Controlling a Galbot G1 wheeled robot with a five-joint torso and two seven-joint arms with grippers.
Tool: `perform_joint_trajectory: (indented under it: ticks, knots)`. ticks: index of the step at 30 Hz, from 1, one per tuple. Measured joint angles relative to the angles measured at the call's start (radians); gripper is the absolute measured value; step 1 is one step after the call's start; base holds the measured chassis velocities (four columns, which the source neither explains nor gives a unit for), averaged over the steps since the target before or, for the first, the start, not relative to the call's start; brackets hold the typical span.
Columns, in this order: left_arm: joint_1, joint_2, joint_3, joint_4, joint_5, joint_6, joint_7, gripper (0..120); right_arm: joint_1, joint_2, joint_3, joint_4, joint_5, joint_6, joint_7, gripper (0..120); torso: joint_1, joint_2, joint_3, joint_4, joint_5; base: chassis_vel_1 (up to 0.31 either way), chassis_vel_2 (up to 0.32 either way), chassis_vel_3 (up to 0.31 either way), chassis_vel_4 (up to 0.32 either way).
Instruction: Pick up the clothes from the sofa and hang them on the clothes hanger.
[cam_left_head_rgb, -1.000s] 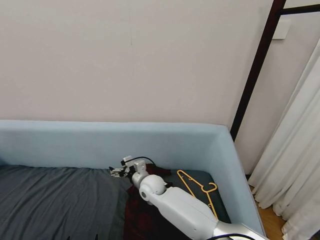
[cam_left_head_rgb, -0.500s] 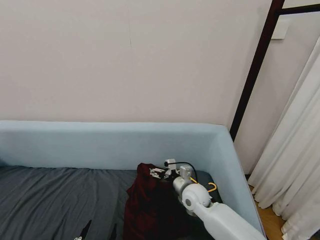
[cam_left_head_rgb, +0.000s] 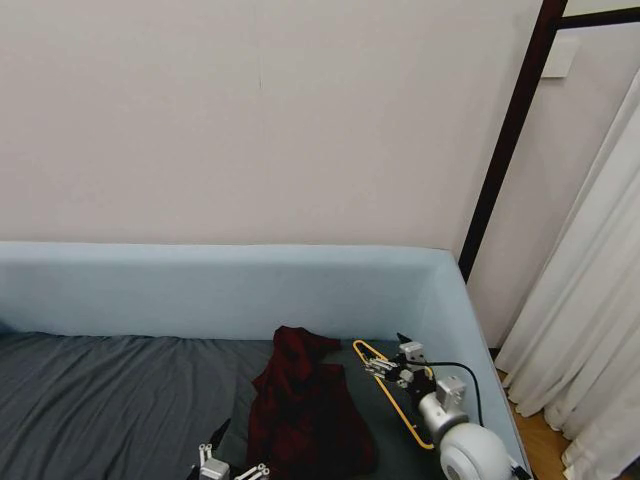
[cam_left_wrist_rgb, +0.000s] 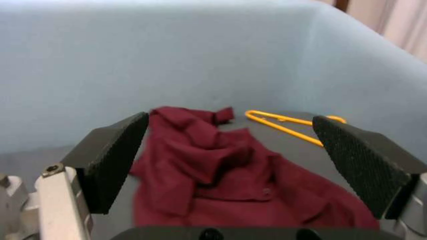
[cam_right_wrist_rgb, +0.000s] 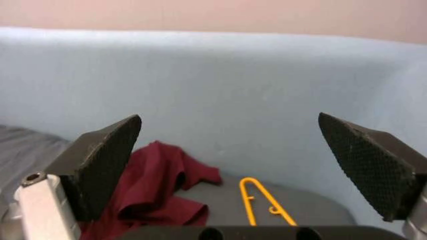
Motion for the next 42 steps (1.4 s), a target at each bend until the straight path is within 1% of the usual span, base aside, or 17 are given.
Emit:
perform_joint_trajectory:
  ticks: [3, 4, 6, 9, 10, 13, 15, 16, 20, 21, 24, 26, 27, 30, 37, 40, 42]
  knots:
    - [-0.07, 0.021, 0.077, 0.021, -0.004, 0.046, -0.029, 94, -0.064, 0.017, 0.054, 0.017, -0.003, 0.012, -0.006, 100, 0.0, 0.0, 0.0, -0.001, -0.0004, 0.0, 0.0, 0.0, 0.0]
    - [-0.07, 0.021, 0.077, 0.021, -0.004, 0.046, -0.029, 94, -0.064, 0.017, 0.054, 0.017, -0.003, 0.012, -0.006, 100, 0.0, 0.0, 0.0, -0.001, -0.0004, 0.0, 0.0, 0.0, 0.0]
    - [-0.11, 0.04, 0.127, 0.03, 0.005, 0.096, -0.068, 94, -0.083, 0.029, 0.071, 0.024, -0.003, 0.014, -0.009, 100, 0.0, 0.0, 0.0, 0.0004, -0.0002, 0.0, 0.0, 0.0, 0.0]
    - [-0.184, 0.074, 0.206, 0.047, 0.01, 0.178, -0.126, 94, -0.105, 0.046, 0.095, 0.03, -0.003, 0.014, -0.009, 100, 0.0, 0.0, 0.0, 0.0, -0.0002, 0.0, 0.0, 0.0, 0.0]
    - [-0.184, 0.074, 0.206, 0.047, 0.01, 0.178, -0.126, 94, -0.105, 0.046, 0.095, 0.03, -0.003, 0.014, -0.009, 100, 0.0, 0.0, 0.0, 0.0, -0.0002, 0.0, 0.0, 0.0, 0.0]
    - [-0.266, 0.085, 0.284, 0.078, -0.016, 0.222, -0.153, 94, -0.13, 0.063, 0.119, 0.036, -0.006, 0.014, -0.009, 100, 0.0, 0.0, 0.0, -0.0001, -0.0002, 0.0, 0.0, 0.0, 0.0]
    - [-0.323, 0.08, 0.333, 0.106, -0.035, 0.234, -0.163, 93, -0.145, 0.071, 0.135, 0.039, -0.007, 0.014, -0.01, 100, 0.0, 0.0, 0.0, -0.0003, -0.0003, 0.0, 0.0, 0.0, 0.0]
    - [-0.323, 0.08, 0.333, 0.106, -0.035, 0.234, -0.163, 93, -0.145, 0.071, 0.135, 0.039, -0.007, 0.014, -0.01, 100, 0.0, 0.0, 0.0, -0.0003, -0.0003, 0.0, 0.0, 0.0, 0.0]
    - [-0.455, 0.043, 0.46, 0.175, -0.092, 0.277, -0.19, 93, -0.164, 0.082, 0.165, 0.047, -0.006, 0.015, -0.01, 100, 0.0, 0.0, 0.0, -0.0004, -0.0003, 0.0, 0.0, 0.0, 0.0]
    - [-0.455, 0.043, 0.46, 0.175, -0.092, 0.277, -0.19, 93, -0.164, 0.082, 0.165, 0.047, -0.006, 0.015, -0.01, 100, 0.0, 0.0, 0.0, -0.0004, -0.0003, 0.0, 0.0, 0.0, 0.0]
    - [-0.514, 0.009, 0.515, 0.23, -0.093, 0.296, -0.206, 91, -0.176, 0.088, 0.179, 0.052, -0.005, 0.015, -0.01, 100, 0.0, 0.0, 0.0, -0.0004, -0.0004, 0.0, 0.0, 0.0, 0.0]
    - [-0.54, -0.019, 0.534, 0.269, -0.088, 0.299, -0.216, 91, -0.185, 0.09, 0.188, 0.053, -0.005, 0.015, -0.01, 100, 0.0, 0.0, 0.0, -0.0002, -0.0002, 0.0, 0.0, 0.0, 0.0]
    - [-0.54, -0.019, 0.534, 0.269, -0.088, 0.299, -0.216, 91, -0.185, 0.09, 0.188, 0.053, -0.005, 0.015, -0.01, 100, 0.0, 0.0, 0.0, -0.0002, -0.0002, 0.0, 0.0, 0.0, 0.0]
    - [-0.562, -0.06, 0.539, 0.315, -0.084, 0.299, -0.226, 90, -0.195, 0.09, 0.198, 0.053, -0.005, 0.017, -0.012, 100, 0.0, 0.0, 0.0, -0.0003, -0.0003, 0.0, 0.0, 0.0, 0.0]
    - [-0.582, -0.098, 0.541, 0.377, -0.082, 0.315, -0.241, 86, -0.197, 0.086, 0.204, 0.051, 0.005, 0.02, -0.013, 100, 0.0, 0.0, 0.0, -0.0002, -0.0002, 0.0, 0.0, 0.0, 0.0]
    - [-0.586, -0.11, 0.542, 0.406, -0.083, 0.317, -0.243, 81, -0.193, 0.083, 0.204, 0.051, 0.01, 0.02, -0.013, 100, 0.0, 0.0, 0.0, -0.0002, -0.0003, 0.0, 0.0, 0.0, 0.0]
    - [-0.591, -0.124, 0.541, 0.428, -0.087, 0.316, -0.243, 74, -0.193, 0.08, 0.207, 0.051, 0.014, 0.019, -0.013, 100, 0.0, 0.0, 0.0, -0.0001, -0.0003, 0.0, 0.0, 0.0, 0.0]
